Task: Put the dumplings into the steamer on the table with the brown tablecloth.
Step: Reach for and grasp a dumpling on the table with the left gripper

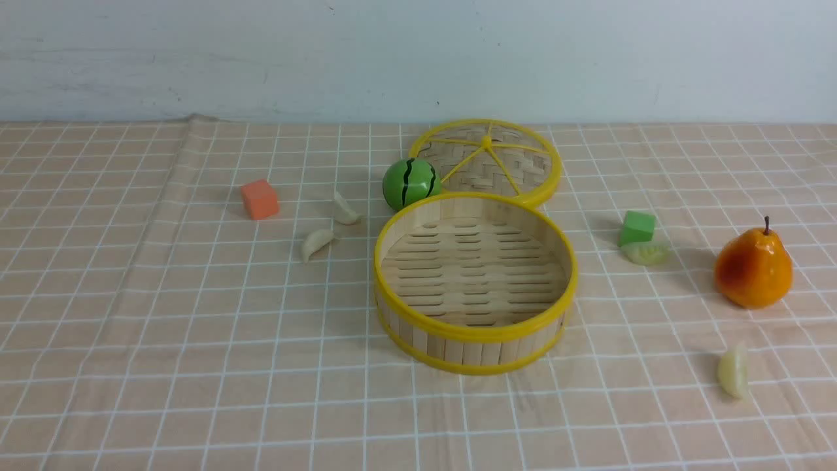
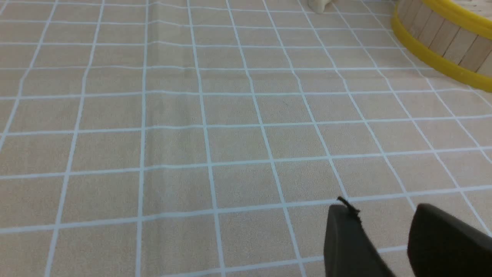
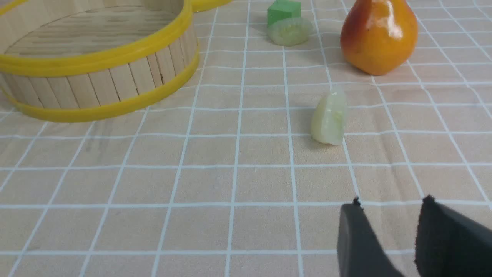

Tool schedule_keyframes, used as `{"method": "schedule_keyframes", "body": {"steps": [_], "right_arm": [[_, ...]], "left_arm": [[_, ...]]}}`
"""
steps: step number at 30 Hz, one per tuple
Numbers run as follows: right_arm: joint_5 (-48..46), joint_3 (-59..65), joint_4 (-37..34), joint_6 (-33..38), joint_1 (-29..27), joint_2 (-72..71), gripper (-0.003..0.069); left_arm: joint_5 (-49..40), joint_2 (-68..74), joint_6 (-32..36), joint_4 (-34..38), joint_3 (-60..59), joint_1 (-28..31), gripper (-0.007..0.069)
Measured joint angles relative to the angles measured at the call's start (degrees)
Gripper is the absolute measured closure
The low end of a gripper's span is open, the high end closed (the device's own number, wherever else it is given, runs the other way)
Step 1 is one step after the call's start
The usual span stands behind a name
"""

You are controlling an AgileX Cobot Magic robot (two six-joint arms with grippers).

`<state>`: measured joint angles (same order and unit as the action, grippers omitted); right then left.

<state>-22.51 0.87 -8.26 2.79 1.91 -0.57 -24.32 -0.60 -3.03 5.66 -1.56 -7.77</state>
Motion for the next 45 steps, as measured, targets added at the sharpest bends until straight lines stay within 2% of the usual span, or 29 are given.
{"method": "schedule_keyframes", "body": {"steps": [36, 41, 45], "right_arm": [[0.1, 0.0, 0.1, 0.0, 0.0, 0.0, 0.042], [4.2, 0.5, 0.0, 0.0, 0.0, 0.0, 0.042], [21.0, 0.6, 0.0, -0.1, 0.0, 0.0, 0.042]], "left_arm": [[1.6, 0.0, 0.0, 0.0, -0.1, 0.0, 0.0386], [12.7, 0.0, 0.0, 0.2, -0.2, 0.0, 0.0386], [30.0, 0.0, 0.0, 0.2, -0.2, 0.0, 0.0386]]}}
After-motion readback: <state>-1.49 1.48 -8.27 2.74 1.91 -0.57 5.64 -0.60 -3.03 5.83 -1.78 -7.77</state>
